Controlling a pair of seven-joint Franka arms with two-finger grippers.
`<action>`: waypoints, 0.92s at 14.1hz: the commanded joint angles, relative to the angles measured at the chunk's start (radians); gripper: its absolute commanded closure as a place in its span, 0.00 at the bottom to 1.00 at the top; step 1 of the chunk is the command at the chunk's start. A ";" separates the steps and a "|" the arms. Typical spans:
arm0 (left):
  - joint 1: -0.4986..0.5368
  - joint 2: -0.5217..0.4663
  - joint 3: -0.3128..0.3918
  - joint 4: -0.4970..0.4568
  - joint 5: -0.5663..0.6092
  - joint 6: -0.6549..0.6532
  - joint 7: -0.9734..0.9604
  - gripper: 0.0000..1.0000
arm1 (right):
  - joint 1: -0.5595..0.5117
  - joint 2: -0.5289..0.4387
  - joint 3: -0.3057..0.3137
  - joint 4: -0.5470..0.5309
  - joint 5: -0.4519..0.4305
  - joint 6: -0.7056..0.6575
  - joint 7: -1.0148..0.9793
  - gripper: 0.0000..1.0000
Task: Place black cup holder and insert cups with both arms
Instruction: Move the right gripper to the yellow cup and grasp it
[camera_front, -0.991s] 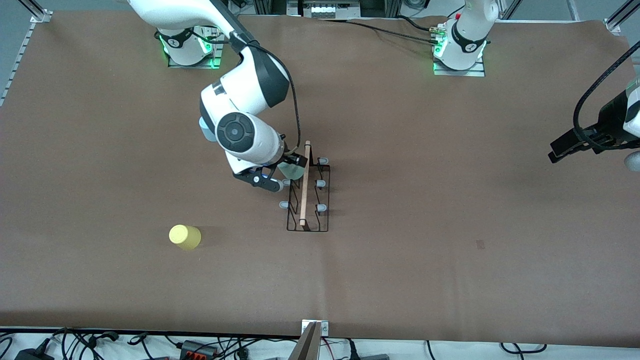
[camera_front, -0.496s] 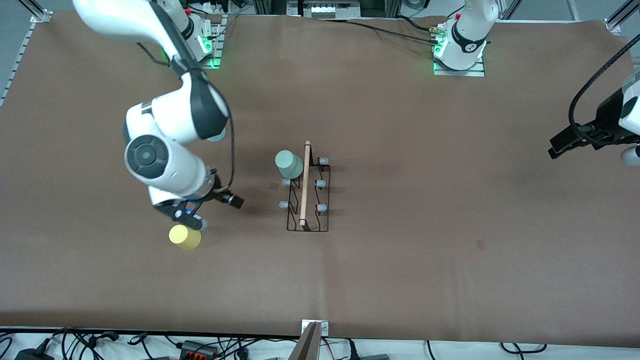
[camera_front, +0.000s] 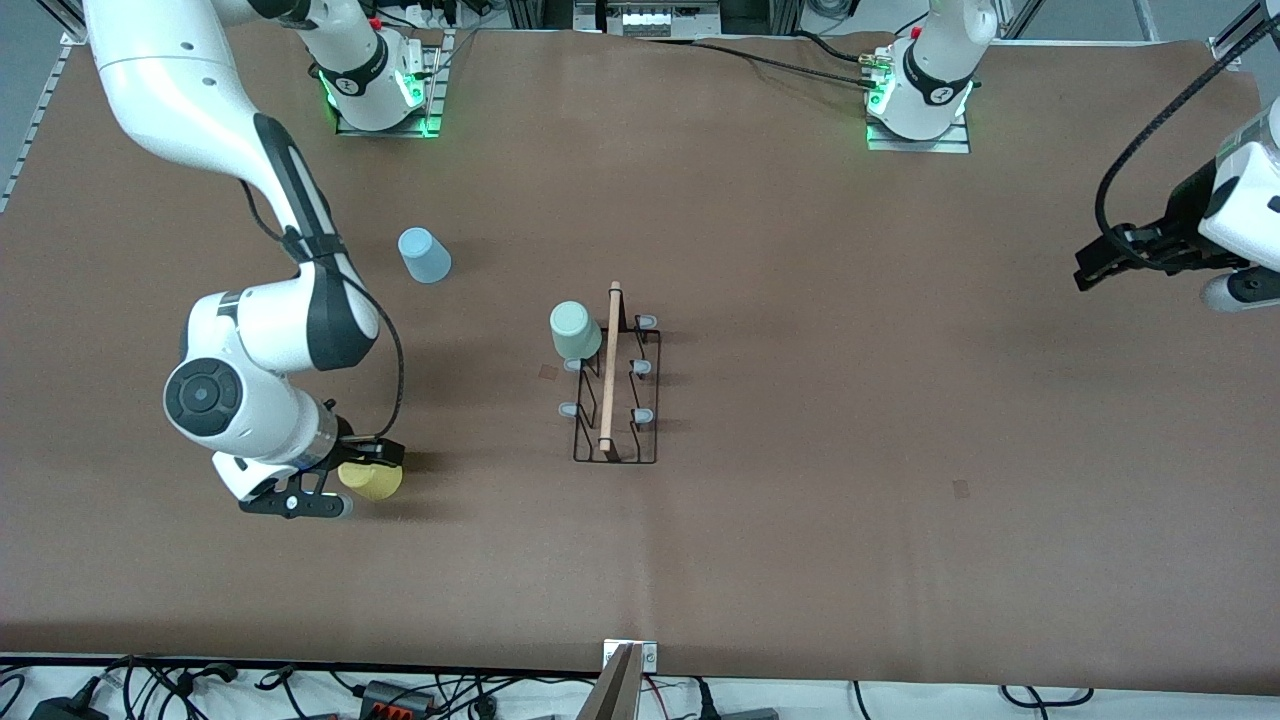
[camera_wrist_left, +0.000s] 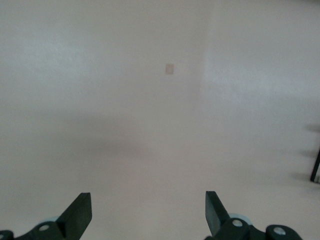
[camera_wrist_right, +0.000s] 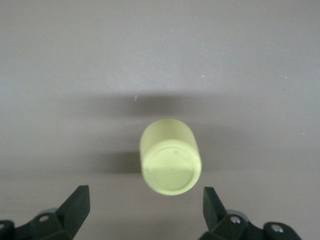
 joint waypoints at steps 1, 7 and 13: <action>-0.013 -0.028 0.025 -0.010 -0.035 -0.037 0.032 0.00 | -0.009 0.033 0.013 0.027 -0.016 0.006 -0.080 0.00; -0.052 -0.028 0.032 0.035 -0.022 -0.122 0.088 0.00 | -0.032 0.077 0.013 0.027 -0.016 0.021 -0.115 0.00; -0.039 -0.019 0.032 0.043 -0.021 -0.147 0.138 0.00 | -0.044 0.096 0.013 0.027 -0.016 0.058 -0.117 0.00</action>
